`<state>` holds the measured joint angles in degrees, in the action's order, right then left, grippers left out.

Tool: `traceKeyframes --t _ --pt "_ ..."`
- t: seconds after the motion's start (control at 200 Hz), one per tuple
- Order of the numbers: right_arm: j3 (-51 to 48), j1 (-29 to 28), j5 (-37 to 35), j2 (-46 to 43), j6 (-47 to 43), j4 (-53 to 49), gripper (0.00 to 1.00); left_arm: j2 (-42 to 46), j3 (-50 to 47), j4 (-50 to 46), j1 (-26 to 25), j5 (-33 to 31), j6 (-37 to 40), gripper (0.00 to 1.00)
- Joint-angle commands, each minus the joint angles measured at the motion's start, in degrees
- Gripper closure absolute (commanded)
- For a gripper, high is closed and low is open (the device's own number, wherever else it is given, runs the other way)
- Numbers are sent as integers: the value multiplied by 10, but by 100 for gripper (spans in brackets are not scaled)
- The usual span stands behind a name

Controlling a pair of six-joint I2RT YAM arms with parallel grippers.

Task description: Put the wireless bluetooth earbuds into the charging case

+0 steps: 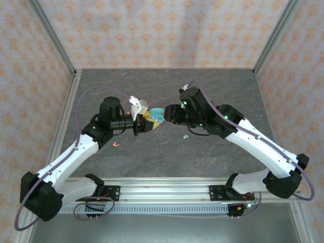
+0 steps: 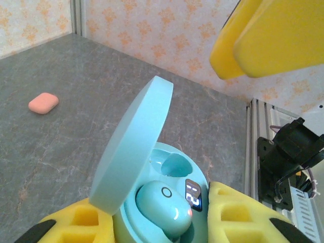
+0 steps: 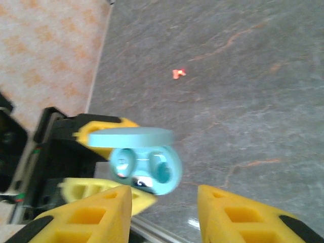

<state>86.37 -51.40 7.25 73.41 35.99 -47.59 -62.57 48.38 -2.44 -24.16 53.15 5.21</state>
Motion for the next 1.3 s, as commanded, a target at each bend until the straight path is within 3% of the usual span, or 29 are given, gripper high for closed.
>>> traceKeyframes --t 0.0,0.27,0.445,0.66,0.991,1.291 --pt "-21 35 -45 -33 19 -63 61 -4 13 24 10 20 -22 95" --pt "-177 142 12 -53 62 -41 65 -3 8 6 17 20 -26 95" --pt "-257 153 65 -9 82 26 67 6 -1 -1 20 14 -22 95" --pt "-285 162 81 70 89 88 70 12 1 -25 22 12 -4 95" --pt "-284 166 72 182 110 138 51 26 -9 -30 22 2 5 95" --pt "-313 165 61 212 136 175 48 34 -19 -30 23 -3 10 95"
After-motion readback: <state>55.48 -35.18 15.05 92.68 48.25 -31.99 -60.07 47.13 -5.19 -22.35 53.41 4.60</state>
